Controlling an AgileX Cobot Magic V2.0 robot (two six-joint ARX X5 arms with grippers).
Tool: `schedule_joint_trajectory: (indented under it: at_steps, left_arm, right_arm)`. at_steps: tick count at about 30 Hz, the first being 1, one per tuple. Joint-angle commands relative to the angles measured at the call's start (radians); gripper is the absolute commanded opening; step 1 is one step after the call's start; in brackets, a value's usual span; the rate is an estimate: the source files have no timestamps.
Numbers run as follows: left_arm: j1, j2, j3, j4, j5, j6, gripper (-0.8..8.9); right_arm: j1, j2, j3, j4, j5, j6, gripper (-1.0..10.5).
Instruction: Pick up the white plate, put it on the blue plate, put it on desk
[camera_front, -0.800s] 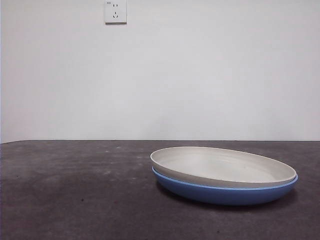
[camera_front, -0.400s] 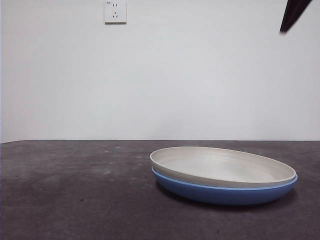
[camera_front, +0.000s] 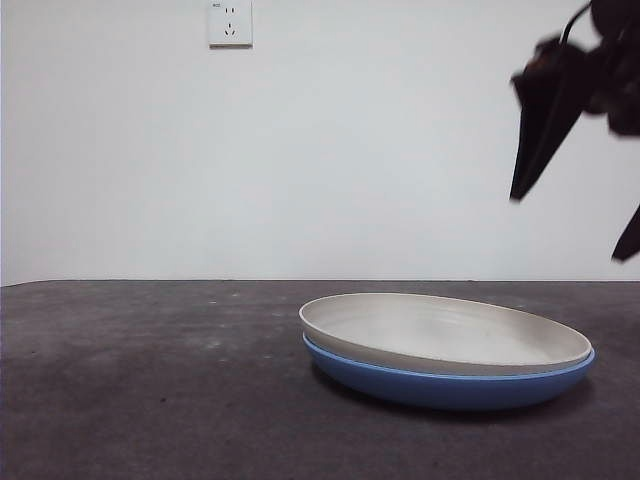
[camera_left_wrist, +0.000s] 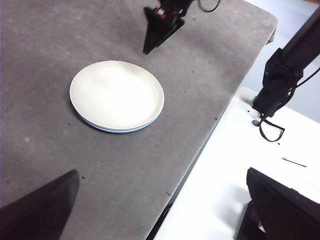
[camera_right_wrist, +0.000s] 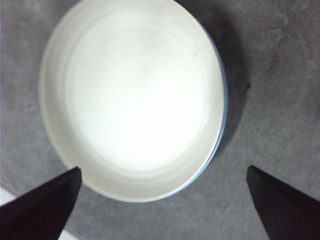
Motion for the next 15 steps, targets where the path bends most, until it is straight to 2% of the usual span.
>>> schedule_joint_trajectory:
  at_steps: [1, 15]
  left_arm:
    - [-0.008, 0.003, 0.011, 0.012, 0.001, 0.009, 5.95]
    - [-0.007, 0.003, 0.011, 0.011, 0.001, 0.0, 5.95]
  right_arm:
    - [0.003, 0.073, 0.018, 0.031, -0.002, -0.014, 5.8]
    - [0.021, 0.242, 0.018, 0.139, -0.019, -0.015, 5.8]
